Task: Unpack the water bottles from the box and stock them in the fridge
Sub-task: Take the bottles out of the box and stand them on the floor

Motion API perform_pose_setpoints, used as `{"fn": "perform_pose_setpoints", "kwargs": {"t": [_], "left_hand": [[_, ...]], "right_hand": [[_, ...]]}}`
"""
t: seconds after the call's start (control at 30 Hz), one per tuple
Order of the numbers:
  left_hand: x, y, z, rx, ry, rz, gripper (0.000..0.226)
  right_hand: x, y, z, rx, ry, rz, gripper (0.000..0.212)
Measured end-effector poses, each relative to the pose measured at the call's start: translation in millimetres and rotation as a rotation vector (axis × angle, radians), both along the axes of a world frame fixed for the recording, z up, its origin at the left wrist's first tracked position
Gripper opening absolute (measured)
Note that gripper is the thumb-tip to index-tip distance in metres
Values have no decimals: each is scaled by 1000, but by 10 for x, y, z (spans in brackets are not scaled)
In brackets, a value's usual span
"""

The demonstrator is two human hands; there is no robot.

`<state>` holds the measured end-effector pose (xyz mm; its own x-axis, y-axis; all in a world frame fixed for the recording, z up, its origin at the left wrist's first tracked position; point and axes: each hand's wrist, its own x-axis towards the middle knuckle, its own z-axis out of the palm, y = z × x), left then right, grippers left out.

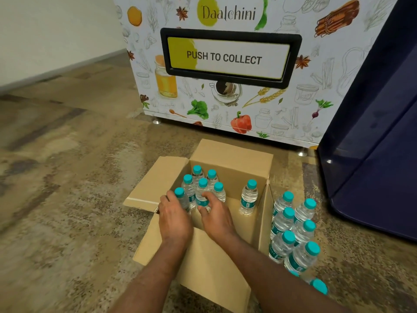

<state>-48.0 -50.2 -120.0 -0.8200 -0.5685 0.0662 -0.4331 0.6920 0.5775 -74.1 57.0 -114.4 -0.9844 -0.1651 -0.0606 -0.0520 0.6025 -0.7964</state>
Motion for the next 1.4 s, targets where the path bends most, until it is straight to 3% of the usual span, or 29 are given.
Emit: {"fn": "perform_pose_setpoints", "kwargs": {"t": [0.3, 0.43, 0.63, 0.77, 0.9, 1.03, 1.23, 1.4], "left_hand": [[38, -59, -115, 62, 101, 4, 28], [51, -20, -85, 94, 142, 20, 35], [42, -34, -119, 95, 157, 22, 39], [48, -26, -102, 65, 102, 16, 50], [42, -32, -81, 71, 85, -9, 41], [69, -34, -30, 97, 94, -42, 40], [198, -101, 91, 125, 353, -121, 25], [166, 153, 570, 86, 516, -282, 23]], "right_hand": [[-309, -458, 83, 14, 2, 164, 41], [-359, -554, 54, 110, 47, 297, 48], [-433, -573, 76, 227, 96, 317, 46], [-411, -513, 117, 284, 144, 290, 34], [-270, -355, 96, 329, 99, 230, 52], [-81, -209, 166, 306, 135, 172, 50], [109, 9, 492, 165, 313, 14, 41], [262, 320, 865, 9, 450, -120, 31]]}}
